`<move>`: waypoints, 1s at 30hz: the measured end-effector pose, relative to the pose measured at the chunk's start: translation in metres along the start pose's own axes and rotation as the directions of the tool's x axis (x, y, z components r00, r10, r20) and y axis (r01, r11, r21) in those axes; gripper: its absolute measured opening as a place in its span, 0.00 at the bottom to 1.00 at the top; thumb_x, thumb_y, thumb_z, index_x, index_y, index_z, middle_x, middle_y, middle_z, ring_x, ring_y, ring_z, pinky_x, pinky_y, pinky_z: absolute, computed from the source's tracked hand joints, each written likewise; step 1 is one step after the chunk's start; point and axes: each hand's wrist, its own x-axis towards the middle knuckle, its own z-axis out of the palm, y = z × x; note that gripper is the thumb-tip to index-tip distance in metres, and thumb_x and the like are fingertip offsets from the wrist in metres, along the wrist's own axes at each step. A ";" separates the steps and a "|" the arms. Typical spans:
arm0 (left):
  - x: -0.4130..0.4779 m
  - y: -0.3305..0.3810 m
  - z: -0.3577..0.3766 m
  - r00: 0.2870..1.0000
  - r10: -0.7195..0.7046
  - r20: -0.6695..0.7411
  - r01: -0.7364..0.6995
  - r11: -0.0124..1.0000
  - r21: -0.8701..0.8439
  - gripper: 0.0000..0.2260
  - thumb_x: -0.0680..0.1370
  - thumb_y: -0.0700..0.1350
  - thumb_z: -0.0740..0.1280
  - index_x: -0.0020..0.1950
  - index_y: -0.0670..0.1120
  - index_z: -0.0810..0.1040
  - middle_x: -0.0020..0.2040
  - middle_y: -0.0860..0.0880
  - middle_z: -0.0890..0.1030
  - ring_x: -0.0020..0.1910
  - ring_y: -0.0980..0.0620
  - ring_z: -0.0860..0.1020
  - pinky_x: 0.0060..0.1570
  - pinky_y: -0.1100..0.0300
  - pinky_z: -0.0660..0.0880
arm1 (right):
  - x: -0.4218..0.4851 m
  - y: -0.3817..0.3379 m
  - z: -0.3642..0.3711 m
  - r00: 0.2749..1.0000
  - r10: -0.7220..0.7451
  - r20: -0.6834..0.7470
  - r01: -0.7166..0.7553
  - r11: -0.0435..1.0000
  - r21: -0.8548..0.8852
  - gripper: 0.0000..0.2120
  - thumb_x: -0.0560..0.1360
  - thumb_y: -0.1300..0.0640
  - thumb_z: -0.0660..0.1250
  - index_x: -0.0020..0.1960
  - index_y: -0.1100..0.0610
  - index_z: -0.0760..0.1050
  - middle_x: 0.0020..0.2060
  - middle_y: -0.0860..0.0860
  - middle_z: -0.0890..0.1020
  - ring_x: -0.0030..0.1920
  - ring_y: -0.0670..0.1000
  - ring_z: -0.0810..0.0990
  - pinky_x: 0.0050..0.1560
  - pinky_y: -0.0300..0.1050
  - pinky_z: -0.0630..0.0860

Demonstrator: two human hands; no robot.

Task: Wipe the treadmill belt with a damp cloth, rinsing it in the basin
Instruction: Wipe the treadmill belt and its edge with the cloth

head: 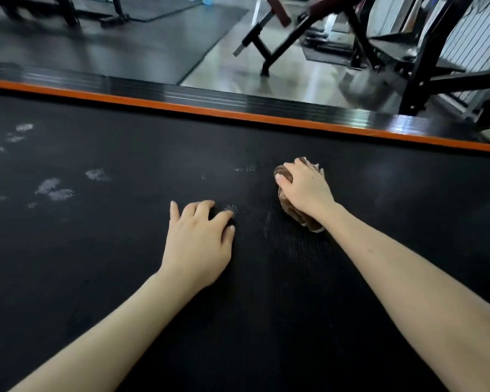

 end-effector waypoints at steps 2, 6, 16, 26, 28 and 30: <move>0.027 -0.003 -0.003 0.999 -0.020 0.026 0.019 1.000 0.021 0.20 0.81 0.54 0.51 0.70 0.53 0.71 0.71 0.45 0.68 0.70 0.42 0.64 0.71 0.40 0.50 | 0.007 0.004 0.000 1.000 0.011 -0.008 -0.011 1.000 0.006 0.23 0.80 0.46 0.54 0.71 0.56 0.66 0.70 0.56 0.67 0.73 0.57 0.58 0.73 0.59 0.50; 0.076 -0.015 0.007 0.991 -0.016 0.133 0.002 0.994 0.105 0.21 0.82 0.55 0.47 0.76 0.57 0.54 0.77 0.48 0.55 0.76 0.44 0.51 0.73 0.41 0.46 | 0.022 0.018 -0.006 0.989 0.098 -0.109 -0.087 0.992 0.095 0.22 0.78 0.45 0.58 0.64 0.60 0.67 0.62 0.58 0.74 0.65 0.59 0.69 0.70 0.56 0.60; 0.096 -0.030 0.027 0.986 -0.078 0.147 0.057 0.988 0.143 0.24 0.81 0.58 0.43 0.77 0.57 0.48 0.78 0.51 0.50 0.76 0.43 0.45 0.72 0.39 0.45 | 0.083 0.058 -0.014 0.867 0.446 -0.221 -0.446 0.894 0.053 0.17 0.77 0.48 0.60 0.57 0.60 0.67 0.59 0.61 0.75 0.62 0.63 0.71 0.65 0.60 0.66; 0.093 -0.035 0.024 0.983 -0.071 0.169 0.050 0.991 0.124 0.24 0.80 0.60 0.39 0.77 0.58 0.45 0.78 0.52 0.47 0.77 0.45 0.43 0.73 0.41 0.41 | 0.040 -0.024 0.002 0.978 -0.207 -0.003 0.206 0.977 0.059 0.17 0.79 0.51 0.59 0.63 0.59 0.70 0.67 0.56 0.71 0.68 0.57 0.67 0.66 0.48 0.63; 0.093 -0.035 0.024 0.983 -0.071 0.168 0.050 0.991 0.128 0.25 0.79 0.60 0.37 0.77 0.58 0.45 0.78 0.52 0.47 0.77 0.45 0.43 0.73 0.42 0.41 | 0.040 0.014 -0.010 0.996 -0.043 -0.083 0.047 0.998 0.046 0.14 0.80 0.53 0.58 0.62 0.58 0.71 0.62 0.57 0.75 0.63 0.59 0.73 0.58 0.47 0.67; 0.093 -0.034 0.026 0.984 -0.072 0.161 0.051 0.990 0.135 0.25 0.79 0.60 0.37 0.77 0.58 0.45 0.78 0.52 0.47 0.77 0.45 0.43 0.73 0.41 0.41 | 0.045 0.058 -0.022 0.963 0.202 -0.178 -0.200 0.979 0.033 0.13 0.80 0.52 0.57 0.59 0.59 0.71 0.58 0.59 0.77 0.59 0.62 0.74 0.57 0.50 0.69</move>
